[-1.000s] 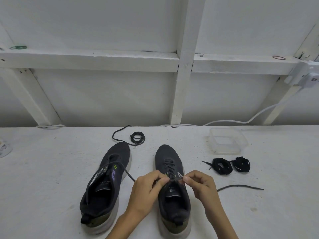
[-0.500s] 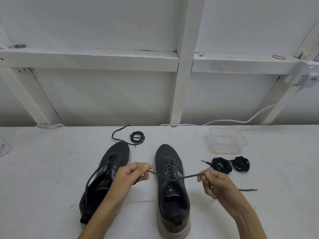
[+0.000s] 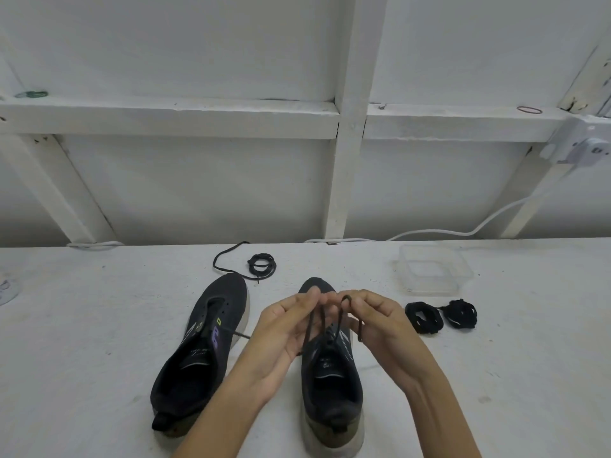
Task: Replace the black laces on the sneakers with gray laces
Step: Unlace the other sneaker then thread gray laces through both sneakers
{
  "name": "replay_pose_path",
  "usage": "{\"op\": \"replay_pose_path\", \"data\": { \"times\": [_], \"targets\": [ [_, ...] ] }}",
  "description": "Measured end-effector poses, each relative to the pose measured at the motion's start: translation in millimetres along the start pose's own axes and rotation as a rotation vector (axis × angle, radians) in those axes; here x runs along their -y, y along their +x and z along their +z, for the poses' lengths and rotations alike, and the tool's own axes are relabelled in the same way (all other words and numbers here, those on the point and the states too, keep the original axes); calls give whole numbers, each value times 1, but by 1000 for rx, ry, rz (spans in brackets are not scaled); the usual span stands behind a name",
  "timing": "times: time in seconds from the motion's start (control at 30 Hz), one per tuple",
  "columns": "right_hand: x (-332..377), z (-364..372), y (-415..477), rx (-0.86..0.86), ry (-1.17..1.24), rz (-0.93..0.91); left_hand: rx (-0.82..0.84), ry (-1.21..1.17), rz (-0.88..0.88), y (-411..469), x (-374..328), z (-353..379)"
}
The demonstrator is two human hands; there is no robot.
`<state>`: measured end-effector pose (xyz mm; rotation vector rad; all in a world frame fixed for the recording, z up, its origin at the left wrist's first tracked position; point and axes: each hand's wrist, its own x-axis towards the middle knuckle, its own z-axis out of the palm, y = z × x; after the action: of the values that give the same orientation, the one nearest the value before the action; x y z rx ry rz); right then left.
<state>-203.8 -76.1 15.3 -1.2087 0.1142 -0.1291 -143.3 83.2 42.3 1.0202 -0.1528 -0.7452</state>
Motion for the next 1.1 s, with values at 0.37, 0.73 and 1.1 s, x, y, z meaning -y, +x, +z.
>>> {"op": "replay_pose_path", "data": {
  "times": [0.37, 0.73, 1.1],
  "targets": [
    [-4, 9, -7, -94, 6, 26, -105, 47, 100, 3, 23, -8],
    [-7, 8, -8, -37, -201, -37, -55, 251, 112, 5, 28, -11],
    [-4, 8, -6, -148, -336, -22, -69, 276, 115, 9, 29, -23]
  ]
}}
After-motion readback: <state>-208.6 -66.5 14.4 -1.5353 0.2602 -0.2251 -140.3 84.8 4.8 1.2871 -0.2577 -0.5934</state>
